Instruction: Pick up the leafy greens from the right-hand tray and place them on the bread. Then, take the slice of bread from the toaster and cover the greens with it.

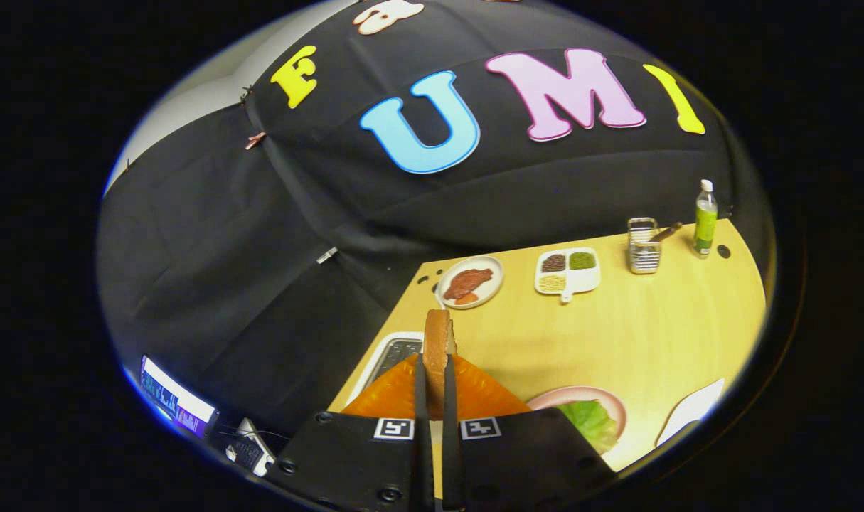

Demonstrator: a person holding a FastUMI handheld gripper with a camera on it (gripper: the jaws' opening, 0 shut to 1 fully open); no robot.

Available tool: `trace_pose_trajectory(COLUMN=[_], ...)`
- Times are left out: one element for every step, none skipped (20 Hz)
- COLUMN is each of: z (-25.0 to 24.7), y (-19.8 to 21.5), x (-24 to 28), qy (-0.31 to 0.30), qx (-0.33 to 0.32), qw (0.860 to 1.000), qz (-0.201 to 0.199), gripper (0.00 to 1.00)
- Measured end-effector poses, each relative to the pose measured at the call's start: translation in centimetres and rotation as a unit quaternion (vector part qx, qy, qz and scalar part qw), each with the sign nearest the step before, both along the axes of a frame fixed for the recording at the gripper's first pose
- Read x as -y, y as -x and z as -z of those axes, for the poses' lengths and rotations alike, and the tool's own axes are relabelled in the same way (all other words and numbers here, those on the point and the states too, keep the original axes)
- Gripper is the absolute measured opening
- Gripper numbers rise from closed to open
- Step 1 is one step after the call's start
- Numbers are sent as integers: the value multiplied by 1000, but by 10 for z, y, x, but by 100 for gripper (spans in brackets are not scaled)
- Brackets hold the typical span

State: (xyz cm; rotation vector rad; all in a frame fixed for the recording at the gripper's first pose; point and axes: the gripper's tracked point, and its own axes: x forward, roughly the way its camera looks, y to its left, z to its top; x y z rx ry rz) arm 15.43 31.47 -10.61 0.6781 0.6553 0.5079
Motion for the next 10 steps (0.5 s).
trace_pose_trajectory(z=[10, 19, 29, 39, 49, 59, 67, 74, 81, 89], y=[1, 2, 4, 7, 11, 15, 20, 24, 28, 33], x=[15, 30, 43, 53, 62, 69, 74, 77, 77, 73], qy=[6, 11, 19, 27, 35, 42, 48, 51, 50, 47], qx=[-8, -14, -19, -22, -27, -31, -37, -43, -52, -59], qw=[1000, 1000, 999, 999, 999, 998, 998, 997, 997, 997], qz=[8, 15, 21, 24, 27, 30, 31, 33, 32, 30], gripper=[9, 9, 9, 9, 9, 9, 9, 9, 9, 9])
